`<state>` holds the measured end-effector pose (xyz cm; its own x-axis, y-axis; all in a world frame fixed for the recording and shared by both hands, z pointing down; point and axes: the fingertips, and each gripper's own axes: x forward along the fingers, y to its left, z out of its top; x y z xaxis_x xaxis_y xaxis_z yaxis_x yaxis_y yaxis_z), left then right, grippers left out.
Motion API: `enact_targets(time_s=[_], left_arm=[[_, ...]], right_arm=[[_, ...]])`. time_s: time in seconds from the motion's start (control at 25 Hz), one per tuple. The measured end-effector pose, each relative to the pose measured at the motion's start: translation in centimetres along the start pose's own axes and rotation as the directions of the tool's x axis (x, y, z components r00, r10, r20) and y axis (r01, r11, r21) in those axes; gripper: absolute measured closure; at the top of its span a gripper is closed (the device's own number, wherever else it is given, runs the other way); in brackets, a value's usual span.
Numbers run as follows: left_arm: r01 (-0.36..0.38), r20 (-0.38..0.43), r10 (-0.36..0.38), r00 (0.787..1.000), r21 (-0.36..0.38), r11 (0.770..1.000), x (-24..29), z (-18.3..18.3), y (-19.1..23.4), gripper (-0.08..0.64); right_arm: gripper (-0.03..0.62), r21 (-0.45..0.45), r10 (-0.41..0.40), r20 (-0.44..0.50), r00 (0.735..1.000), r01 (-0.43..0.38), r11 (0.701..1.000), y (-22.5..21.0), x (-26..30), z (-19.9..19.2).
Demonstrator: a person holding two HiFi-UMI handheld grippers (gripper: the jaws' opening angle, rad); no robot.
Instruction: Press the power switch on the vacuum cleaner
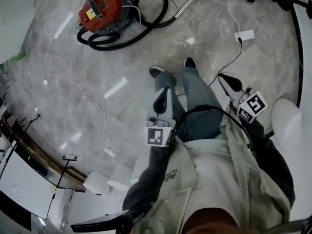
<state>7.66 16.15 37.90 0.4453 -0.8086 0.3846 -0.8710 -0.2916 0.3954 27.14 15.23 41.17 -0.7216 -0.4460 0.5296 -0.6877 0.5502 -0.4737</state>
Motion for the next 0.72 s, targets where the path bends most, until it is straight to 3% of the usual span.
enact_targets(time_s=[0.16,0.44,0.72], left_arm=[[0.047,0.015,-0.047,0.999,0.026,0.999,-3.0,2.4,-5.1,0.56],[0.043,0.118,-0.058,0.991,0.126,0.991,-12.2,5.7,-6.1,0.56],[0.021,0.073,-0.035,0.997,0.186,0.982,-25.2,2.6,-4.7,0.56]], right_arm=[[0.592,-0.011,-0.055,0.059,0.997,0.056,0.998,1.9,-4.6,1.4],[0.592,-0.038,-0.05,0.158,0.986,0.057,0.998,11.6,-7.6,0.4],[0.592,-0.152,-0.004,0.237,0.972,0.041,0.987,22.7,-9.3,0.0]])
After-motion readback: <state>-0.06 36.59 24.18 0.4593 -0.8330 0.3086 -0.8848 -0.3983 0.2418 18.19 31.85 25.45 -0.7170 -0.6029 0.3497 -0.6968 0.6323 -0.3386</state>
